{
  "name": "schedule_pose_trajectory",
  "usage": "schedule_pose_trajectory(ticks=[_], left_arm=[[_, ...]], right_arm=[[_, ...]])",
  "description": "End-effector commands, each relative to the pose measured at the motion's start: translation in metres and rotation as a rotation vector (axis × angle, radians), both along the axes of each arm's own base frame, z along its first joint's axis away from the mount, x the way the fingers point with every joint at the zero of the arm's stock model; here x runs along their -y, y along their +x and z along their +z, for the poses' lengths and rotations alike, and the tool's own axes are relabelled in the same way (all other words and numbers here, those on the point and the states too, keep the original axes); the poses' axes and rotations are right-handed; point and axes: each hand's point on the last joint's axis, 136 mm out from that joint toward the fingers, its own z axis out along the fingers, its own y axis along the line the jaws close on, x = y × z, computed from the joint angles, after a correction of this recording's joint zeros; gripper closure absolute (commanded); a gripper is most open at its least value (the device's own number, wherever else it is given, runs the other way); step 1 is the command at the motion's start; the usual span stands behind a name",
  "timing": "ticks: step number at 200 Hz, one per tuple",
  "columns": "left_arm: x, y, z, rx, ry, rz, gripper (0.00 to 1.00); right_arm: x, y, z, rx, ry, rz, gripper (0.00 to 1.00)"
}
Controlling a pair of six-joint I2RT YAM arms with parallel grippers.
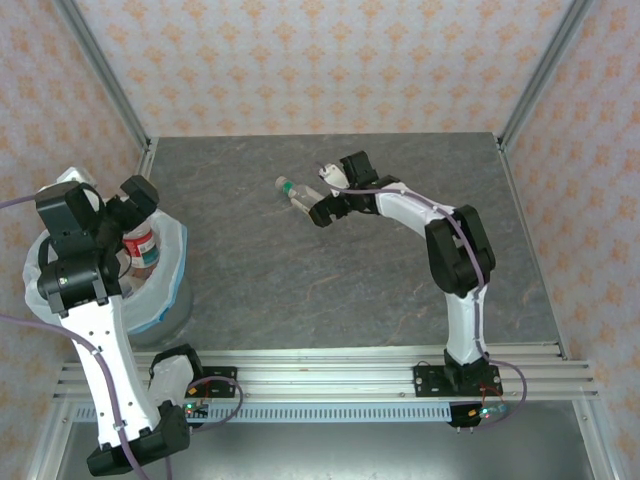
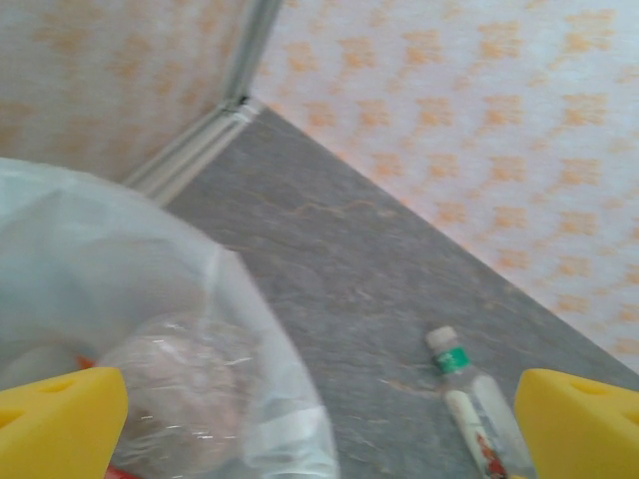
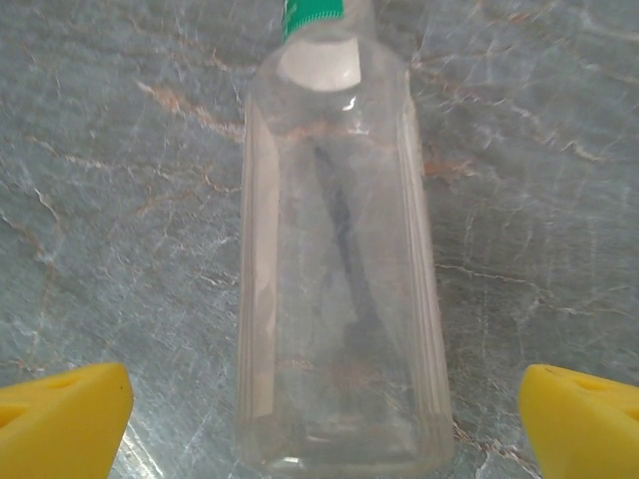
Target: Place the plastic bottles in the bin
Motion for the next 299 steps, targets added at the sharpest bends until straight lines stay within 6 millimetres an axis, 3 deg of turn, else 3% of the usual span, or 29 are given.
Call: schedule_pose_trajectory(ticks=[1, 47, 113, 148, 170, 204, 243, 299], left_arm=[[0.025, 0.012, 0.019, 0.12, -0.043, -0.148, 0.0], [0.033, 0.02, 0.009, 0.127, -0.096, -0.198, 0.0], [0.044, 0.029, 0.011, 0.164, -0.152, -0.261, 0.0], [0.059, 0.038, 0.008, 0.149, -0.183, -0.32, 0.0], [0.075, 0.043, 0.007, 0.14, -0.177, -0.373, 0.0], [0.081, 0.053, 0.003, 0.142, -0.177, -0.365, 0.0], [0.087, 0.066, -0.003, 0.124, -0.183, -0.352, 0.0], [0.109, 0.082, -0.011, 0.128, -0.222, -0.398, 0.0]], right_arm=[[-0.003, -0.005, -0.011, -0.047, -0.033, 0.063, 0.01], [-0.009, 0.014, -0.031, -0.046, -0.086, 0.047, 0.04], [-0.018, 0.027, -0.045, -0.034, -0.121, 0.036, 0.24], [-0.025, 0.027, -0.036, 0.005, -0.086, 0.005, 0.35], [-0.029, 0.028, -0.027, 0.03, -0.06, -0.011, 0.38], [-0.03, 0.027, -0.012, 0.065, -0.037, -0.052, 0.43], [-0.024, 0.014, 0.012, 0.114, 0.013, -0.092, 0.45], [-0.014, -0.013, 0.032, 0.156, 0.141, -0.179, 0.48]])
